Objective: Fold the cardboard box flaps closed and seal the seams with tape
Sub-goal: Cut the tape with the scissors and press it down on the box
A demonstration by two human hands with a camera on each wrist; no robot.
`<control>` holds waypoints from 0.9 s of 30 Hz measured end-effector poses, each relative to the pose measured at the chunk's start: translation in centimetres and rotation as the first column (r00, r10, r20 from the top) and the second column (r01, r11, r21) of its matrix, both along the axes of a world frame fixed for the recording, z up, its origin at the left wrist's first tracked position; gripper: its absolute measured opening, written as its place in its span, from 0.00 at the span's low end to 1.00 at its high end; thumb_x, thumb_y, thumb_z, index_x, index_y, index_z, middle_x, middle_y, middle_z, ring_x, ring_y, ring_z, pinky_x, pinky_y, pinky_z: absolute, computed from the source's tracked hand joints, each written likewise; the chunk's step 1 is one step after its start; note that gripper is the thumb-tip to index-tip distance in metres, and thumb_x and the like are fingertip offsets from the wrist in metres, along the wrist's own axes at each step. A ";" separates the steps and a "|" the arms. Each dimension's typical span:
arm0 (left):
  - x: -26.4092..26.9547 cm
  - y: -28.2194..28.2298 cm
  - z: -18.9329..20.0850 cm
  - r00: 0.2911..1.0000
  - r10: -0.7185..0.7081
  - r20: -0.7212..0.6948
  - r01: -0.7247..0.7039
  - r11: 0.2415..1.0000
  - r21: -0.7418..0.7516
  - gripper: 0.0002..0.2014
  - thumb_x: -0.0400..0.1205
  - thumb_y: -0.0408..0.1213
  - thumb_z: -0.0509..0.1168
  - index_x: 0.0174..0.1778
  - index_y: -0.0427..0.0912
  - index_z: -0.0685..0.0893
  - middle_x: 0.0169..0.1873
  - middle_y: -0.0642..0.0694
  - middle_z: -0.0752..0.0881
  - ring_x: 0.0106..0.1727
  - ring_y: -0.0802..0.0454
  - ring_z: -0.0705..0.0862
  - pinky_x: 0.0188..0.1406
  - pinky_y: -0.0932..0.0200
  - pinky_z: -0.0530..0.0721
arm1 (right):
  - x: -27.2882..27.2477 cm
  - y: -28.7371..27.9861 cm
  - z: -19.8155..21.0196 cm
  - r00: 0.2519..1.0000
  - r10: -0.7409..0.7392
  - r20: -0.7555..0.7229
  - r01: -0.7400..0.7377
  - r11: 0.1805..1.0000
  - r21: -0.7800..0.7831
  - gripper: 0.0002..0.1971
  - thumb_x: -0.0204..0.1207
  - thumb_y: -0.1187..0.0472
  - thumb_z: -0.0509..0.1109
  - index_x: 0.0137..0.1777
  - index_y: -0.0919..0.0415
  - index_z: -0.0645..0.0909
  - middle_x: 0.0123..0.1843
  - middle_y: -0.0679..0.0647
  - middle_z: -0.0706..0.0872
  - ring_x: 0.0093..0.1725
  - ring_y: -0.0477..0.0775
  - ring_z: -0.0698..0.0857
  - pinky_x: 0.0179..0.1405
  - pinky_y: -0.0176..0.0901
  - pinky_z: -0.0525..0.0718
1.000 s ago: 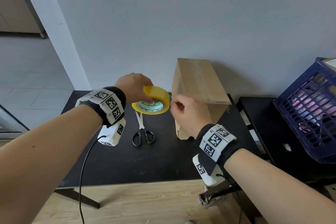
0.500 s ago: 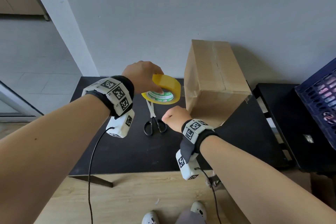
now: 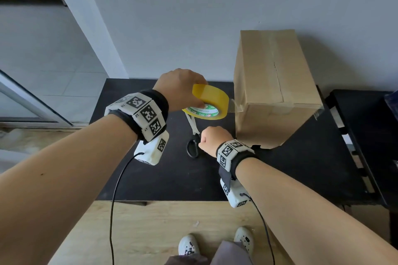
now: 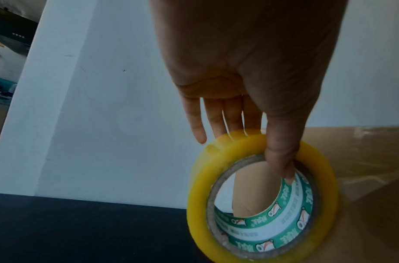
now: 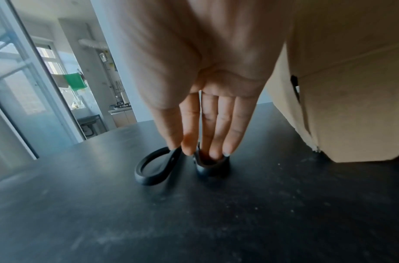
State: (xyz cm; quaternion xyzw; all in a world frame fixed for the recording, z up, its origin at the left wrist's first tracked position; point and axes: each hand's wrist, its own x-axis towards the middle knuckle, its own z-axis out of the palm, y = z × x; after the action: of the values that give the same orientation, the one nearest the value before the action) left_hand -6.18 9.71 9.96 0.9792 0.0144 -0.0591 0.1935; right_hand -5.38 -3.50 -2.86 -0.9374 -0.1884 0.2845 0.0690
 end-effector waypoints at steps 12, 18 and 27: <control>0.4 -1.2 0.4 1.000 -0.009 0.025 0.009 1.000 -0.006 0.23 0.70 0.48 0.74 0.62 0.56 0.83 0.56 0.54 0.87 0.60 0.50 0.81 0.55 0.54 0.79 | 0.6 -2.7 0.9 0.999 0.005 0.052 0.003 0.987 -0.159 0.22 0.67 0.55 0.77 0.57 0.60 0.74 0.54 0.55 0.85 0.55 0.60 0.85 0.40 0.46 0.78; 0.6 -2.5 0.5 0.999 -0.009 0.036 0.009 1.000 0.013 0.22 0.70 0.50 0.73 0.61 0.56 0.82 0.56 0.53 0.87 0.59 0.50 0.81 0.53 0.55 0.78 | 0.8 -5.5 2.1 0.998 0.007 0.056 0.002 0.987 -0.162 0.18 0.70 0.61 0.71 0.59 0.60 0.74 0.56 0.57 0.84 0.55 0.61 0.85 0.44 0.46 0.82; 0.9 -4.5 0.6 0.998 0.051 0.031 -0.053 0.996 0.069 0.22 0.68 0.55 0.74 0.58 0.57 0.83 0.54 0.53 0.86 0.56 0.48 0.82 0.51 0.55 0.79 | 0.8 -8.0 6.7 0.999 0.013 0.029 -0.010 0.996 -0.091 0.22 0.65 0.64 0.70 0.61 0.57 0.83 0.57 0.59 0.87 0.55 0.61 0.87 0.54 0.49 0.88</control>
State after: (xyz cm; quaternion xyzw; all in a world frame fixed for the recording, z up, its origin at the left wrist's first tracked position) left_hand -5.26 5.25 10.55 0.9855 0.0389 -0.0393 0.1607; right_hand -4.63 -11.50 3.80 -0.9426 -0.1818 0.2792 0.0220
